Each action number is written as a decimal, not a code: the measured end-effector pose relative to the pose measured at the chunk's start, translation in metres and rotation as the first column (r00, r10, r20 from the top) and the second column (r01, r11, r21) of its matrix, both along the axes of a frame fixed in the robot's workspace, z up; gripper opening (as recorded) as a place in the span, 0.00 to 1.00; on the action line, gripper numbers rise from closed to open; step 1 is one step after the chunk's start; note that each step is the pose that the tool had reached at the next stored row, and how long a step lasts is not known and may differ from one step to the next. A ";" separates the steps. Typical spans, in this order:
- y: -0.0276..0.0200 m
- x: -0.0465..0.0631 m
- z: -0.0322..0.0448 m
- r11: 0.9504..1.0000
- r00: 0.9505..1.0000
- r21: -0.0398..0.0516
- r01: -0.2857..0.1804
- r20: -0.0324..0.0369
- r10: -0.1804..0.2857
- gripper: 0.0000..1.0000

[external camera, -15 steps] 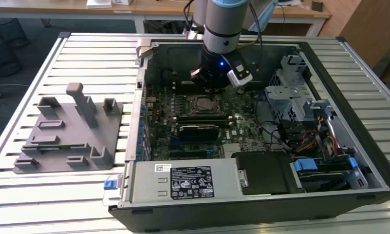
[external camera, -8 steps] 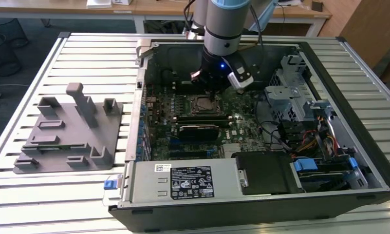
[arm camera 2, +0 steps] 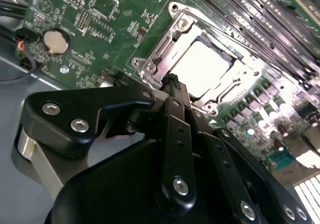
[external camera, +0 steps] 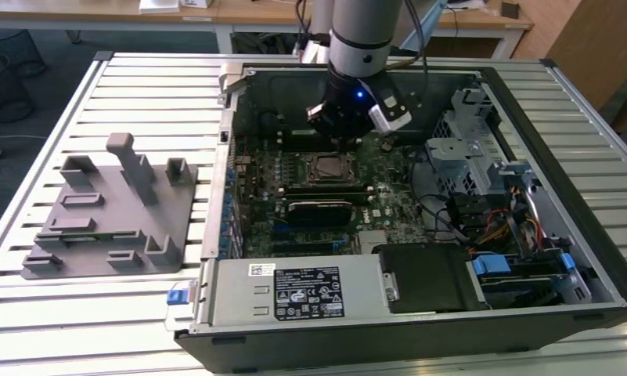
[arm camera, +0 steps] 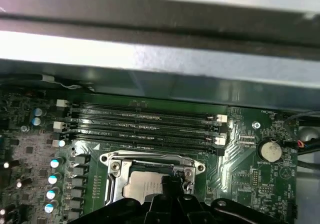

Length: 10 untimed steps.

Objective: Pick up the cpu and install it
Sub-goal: 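Install the second cpu locking lever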

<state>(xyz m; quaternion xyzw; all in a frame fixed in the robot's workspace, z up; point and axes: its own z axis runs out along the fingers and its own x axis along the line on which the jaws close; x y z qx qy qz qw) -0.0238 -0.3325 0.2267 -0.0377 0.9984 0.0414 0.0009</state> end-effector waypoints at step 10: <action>-0.0105 0.000 0.0072 1.000 1.000 -0.001 0.000 0.000 0.000 0.11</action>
